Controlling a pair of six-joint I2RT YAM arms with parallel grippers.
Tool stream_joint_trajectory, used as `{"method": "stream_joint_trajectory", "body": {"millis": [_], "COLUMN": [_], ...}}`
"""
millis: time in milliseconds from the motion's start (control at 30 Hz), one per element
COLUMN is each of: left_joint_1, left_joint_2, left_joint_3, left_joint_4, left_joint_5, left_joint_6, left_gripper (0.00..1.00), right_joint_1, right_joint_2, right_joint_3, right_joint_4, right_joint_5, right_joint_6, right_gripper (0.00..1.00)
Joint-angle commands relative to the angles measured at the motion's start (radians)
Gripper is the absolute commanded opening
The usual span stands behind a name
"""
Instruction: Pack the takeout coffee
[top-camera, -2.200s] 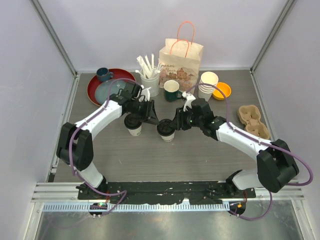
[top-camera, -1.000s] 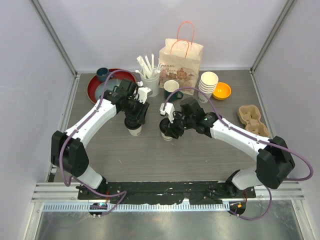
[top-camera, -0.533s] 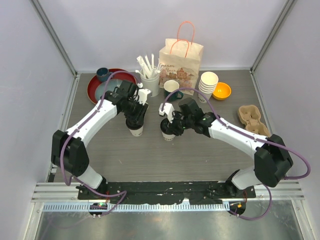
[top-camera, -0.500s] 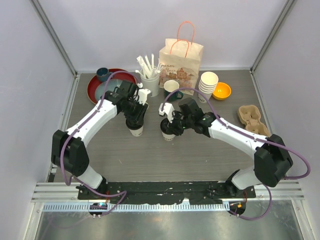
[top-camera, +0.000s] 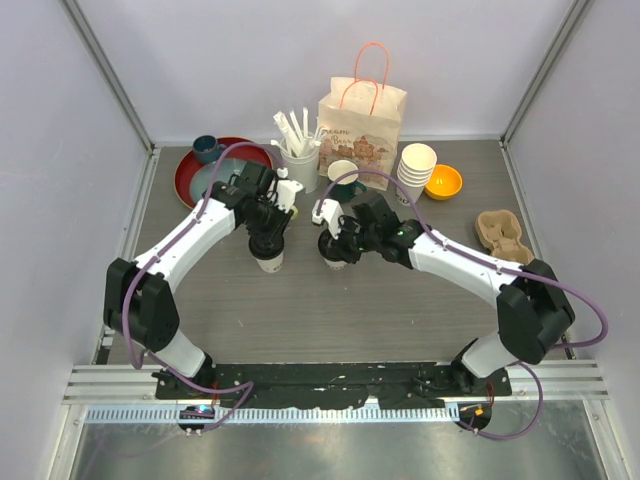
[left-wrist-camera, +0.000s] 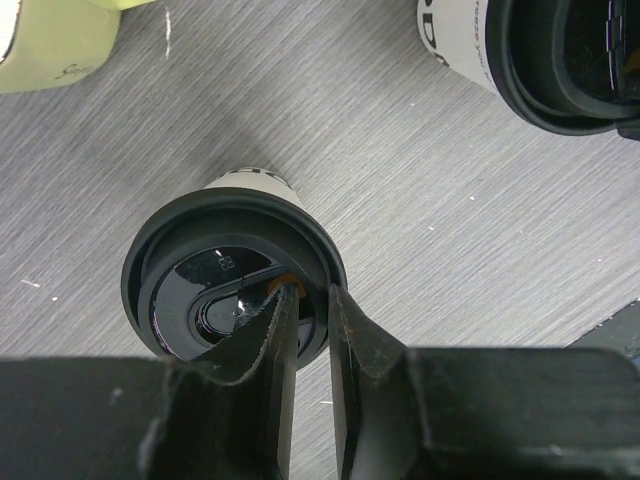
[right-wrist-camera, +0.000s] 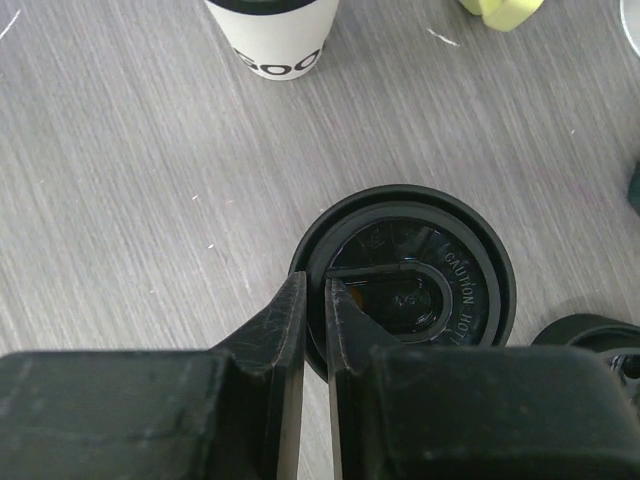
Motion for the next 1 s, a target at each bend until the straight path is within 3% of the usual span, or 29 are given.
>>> {"method": "stream_joint_trajectory", "body": {"millis": [0, 433, 967], "left_joint_1": [0.006, 0.084, 0.181], "left_joint_2": [-0.013, -0.019, 0.033], "left_joint_3": [0.003, -0.017, 0.003], "left_joint_4": [0.001, 0.063, 0.149], "left_joint_5": [-0.074, -0.095, -0.046], "left_joint_6": [0.051, 0.077, 0.091], "left_gripper": [0.21, 0.20, 0.20], "right_joint_1": [-0.002, -0.068, -0.117], "right_joint_2": [0.055, 0.267, 0.428], "right_joint_3": [0.083, 0.291, 0.459], "right_joint_4": [0.044, 0.030, 0.032], "right_joint_5": [0.034, -0.033, -0.035], "right_joint_6": [0.012, 0.115, 0.169], "right_gripper": [0.09, 0.03, 0.04]}}
